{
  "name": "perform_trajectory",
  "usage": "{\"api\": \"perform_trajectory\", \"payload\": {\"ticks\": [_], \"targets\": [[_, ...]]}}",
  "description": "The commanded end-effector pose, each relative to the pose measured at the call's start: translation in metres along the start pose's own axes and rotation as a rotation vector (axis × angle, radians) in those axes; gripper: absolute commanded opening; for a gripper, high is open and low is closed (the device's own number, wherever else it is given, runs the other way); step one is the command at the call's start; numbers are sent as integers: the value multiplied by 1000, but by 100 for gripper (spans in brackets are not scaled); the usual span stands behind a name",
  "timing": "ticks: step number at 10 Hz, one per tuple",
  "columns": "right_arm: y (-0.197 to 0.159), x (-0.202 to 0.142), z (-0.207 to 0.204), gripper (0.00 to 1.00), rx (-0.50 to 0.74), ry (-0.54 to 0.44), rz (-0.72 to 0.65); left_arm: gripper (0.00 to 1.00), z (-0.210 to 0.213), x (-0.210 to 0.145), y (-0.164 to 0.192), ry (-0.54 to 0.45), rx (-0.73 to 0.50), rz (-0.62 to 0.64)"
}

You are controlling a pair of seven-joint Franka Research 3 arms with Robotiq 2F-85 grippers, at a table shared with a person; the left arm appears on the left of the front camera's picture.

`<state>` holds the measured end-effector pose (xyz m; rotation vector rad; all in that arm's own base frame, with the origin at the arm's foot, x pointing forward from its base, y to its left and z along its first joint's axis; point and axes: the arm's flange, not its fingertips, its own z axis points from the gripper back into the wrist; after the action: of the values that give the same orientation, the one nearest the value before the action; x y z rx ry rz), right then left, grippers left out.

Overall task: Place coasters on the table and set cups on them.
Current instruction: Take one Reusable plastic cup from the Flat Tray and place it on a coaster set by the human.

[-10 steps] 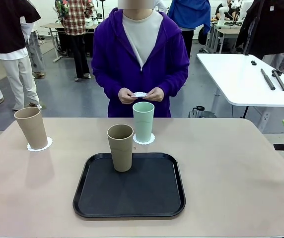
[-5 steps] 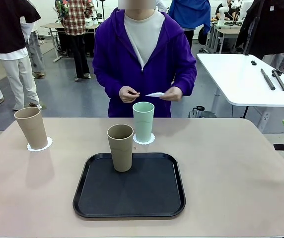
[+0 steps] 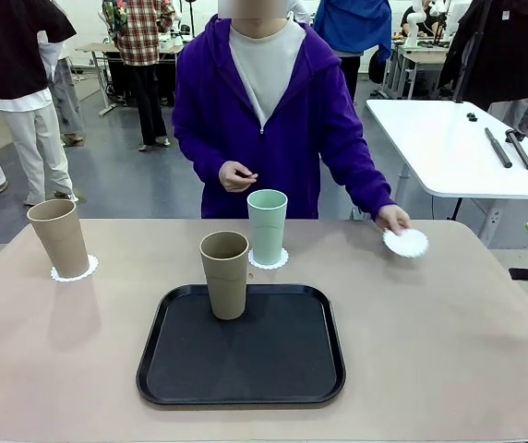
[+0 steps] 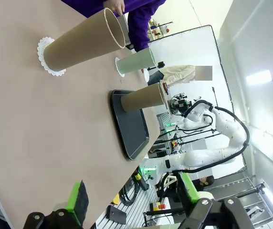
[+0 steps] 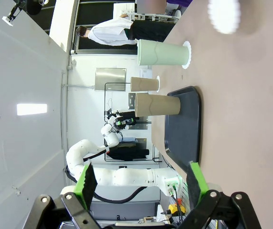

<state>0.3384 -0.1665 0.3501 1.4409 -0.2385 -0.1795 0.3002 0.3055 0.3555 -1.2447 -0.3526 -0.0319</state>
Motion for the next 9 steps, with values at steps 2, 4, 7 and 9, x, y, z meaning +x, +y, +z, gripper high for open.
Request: {"api": "perform_trajectory", "payload": {"ticks": [2, 4, 7, 9], "targets": [[1, -3, 1, 100, 1, 11, 7, 100, 2, -1, -2, -4, 2, 7], [1, -3, 1, 100, 1, 11, 7, 100, 2, -1, -2, -4, 2, 7], [1, -3, 1, 100, 1, 11, 7, 100, 2, -1, -2, -4, 2, 7], [1, -3, 1, 100, 1, 11, 7, 100, 2, -1, -2, -4, 2, 7]]}}
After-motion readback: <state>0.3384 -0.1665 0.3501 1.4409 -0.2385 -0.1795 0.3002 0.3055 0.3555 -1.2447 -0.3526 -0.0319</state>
